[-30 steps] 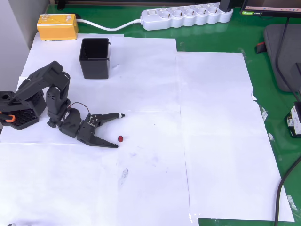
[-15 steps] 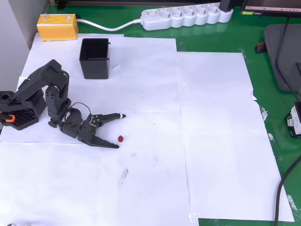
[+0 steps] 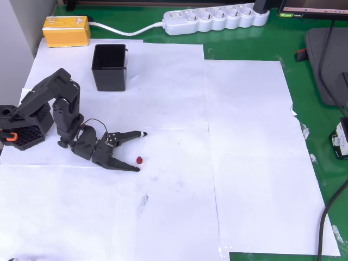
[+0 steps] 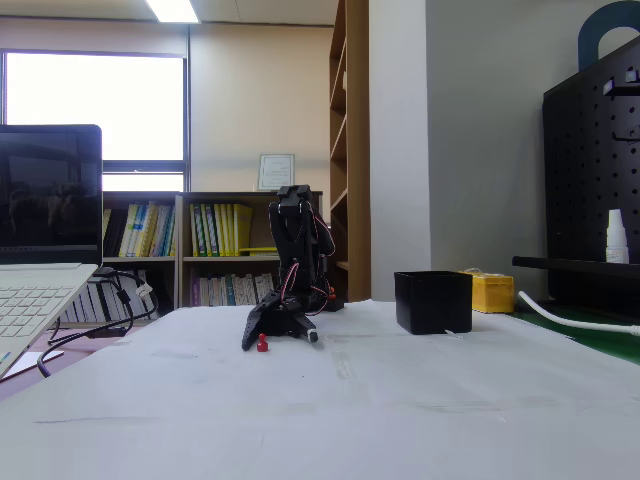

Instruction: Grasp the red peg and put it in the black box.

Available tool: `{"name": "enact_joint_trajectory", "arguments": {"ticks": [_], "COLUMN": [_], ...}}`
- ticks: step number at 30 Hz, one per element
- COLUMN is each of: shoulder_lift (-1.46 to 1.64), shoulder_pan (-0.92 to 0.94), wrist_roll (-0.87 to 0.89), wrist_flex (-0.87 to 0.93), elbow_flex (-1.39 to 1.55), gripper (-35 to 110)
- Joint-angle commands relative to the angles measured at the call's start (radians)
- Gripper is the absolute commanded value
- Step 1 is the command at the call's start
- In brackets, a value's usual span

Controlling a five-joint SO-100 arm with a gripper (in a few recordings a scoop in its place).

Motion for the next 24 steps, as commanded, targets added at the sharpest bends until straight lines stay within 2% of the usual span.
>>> {"name": "enact_joint_trajectory", "arguments": {"ticks": [1, 24], "shoulder_lift": [-0.051, -0.049], "shoulder_pan": [-0.005, -0.015], "wrist_roll": [-0.003, -0.003], "wrist_flex": [-0.017, -0.018], "elbow_flex": [0.002, -0.002], "gripper": [46, 45]}}
